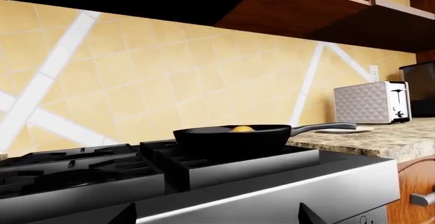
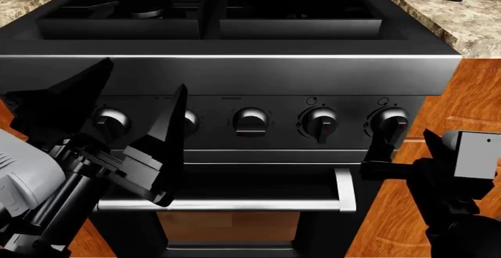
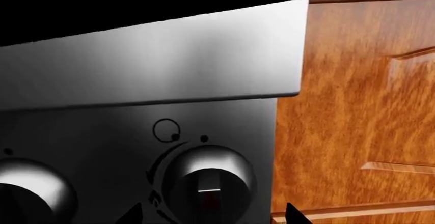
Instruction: Pick the croissant and place it on the pan. Then turn on the stove to warm the croissant.
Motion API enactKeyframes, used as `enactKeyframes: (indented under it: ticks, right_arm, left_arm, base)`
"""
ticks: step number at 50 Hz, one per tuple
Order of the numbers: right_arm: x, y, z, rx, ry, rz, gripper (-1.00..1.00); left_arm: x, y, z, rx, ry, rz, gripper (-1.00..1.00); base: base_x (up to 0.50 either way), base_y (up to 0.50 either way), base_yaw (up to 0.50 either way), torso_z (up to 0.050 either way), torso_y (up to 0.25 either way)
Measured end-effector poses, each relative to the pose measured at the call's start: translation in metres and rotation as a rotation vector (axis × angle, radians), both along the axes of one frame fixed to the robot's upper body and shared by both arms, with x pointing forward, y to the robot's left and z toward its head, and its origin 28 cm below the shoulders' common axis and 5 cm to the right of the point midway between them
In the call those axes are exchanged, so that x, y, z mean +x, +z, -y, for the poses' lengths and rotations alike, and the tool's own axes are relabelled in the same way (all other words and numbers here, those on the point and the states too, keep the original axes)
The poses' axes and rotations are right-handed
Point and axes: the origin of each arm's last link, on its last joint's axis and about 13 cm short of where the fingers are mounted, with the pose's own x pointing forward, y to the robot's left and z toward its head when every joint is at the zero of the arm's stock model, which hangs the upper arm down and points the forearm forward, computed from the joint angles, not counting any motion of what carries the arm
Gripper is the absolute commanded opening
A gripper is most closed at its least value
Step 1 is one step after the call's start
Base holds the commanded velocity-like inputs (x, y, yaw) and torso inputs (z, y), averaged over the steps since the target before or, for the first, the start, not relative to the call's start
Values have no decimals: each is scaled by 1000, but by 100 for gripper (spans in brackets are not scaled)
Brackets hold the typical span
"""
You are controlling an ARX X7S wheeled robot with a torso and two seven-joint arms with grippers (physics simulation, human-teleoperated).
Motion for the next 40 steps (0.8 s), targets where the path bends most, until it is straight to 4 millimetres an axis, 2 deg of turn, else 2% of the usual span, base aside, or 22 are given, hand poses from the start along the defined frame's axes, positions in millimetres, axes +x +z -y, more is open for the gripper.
enactKeyframes:
  ticks: [23, 24, 40]
  right_arm:
    - [3, -4, -1, 2, 16, -15, 100]
    - [3, -5, -1, 2, 17, -16, -100]
    - [4, -5, 0, -1, 5, -15, -100]
  left_arm:
    - [0, 1, 1, 6, -8, 3, 100]
    - [0, 1, 1, 6, -8, 3, 100]
    - [0, 0, 1, 7, -8, 2, 100]
  base:
    - [0, 0, 0, 0, 0]
    - [0, 0, 0, 0, 0]
    - [0, 0, 0, 0, 0]
